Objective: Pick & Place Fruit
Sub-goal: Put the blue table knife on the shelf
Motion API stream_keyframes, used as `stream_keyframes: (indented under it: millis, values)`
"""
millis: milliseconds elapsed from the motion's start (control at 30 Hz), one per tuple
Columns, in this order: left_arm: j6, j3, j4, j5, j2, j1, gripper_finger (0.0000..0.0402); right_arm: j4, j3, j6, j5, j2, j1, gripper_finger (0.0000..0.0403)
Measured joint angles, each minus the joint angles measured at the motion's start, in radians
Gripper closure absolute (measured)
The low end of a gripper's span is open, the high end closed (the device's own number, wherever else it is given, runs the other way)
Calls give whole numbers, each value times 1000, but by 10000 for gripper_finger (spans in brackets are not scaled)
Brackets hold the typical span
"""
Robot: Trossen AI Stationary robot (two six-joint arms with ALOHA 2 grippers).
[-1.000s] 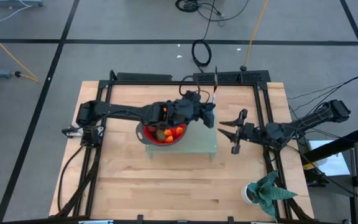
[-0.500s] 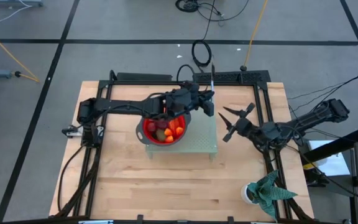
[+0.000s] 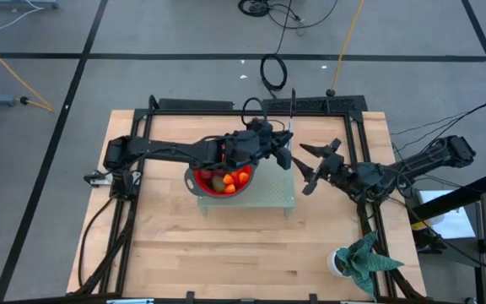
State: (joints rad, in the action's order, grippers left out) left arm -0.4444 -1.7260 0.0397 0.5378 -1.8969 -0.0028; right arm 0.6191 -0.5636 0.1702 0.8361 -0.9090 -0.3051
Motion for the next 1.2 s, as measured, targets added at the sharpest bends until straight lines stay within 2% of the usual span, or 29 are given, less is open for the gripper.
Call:
stream_keyframes:
  millis: [133,200,267,400,667,800,1200]
  values:
    - [7,0,12,7,0,-14,387,-8,0,-85,-11,-15,32,161]
    - [20,0,16,17,0,-22,387,-6,0,-99,-61,-22,44,157]
    - [21,0,16,31,0,-30,387,-4,0,-115,-102,-26,53,157]
    - [21,0,16,39,0,-45,387,-6,0,-153,-107,-35,71,169]
    - [20,0,16,40,0,-66,387,-8,0,-208,-172,-34,98,221]
    - [19,0,16,41,0,-71,387,-11,0,-243,-238,-35,110,251]
    - [21,0,13,50,0,-76,387,-11,0,-331,-234,-34,114,367]
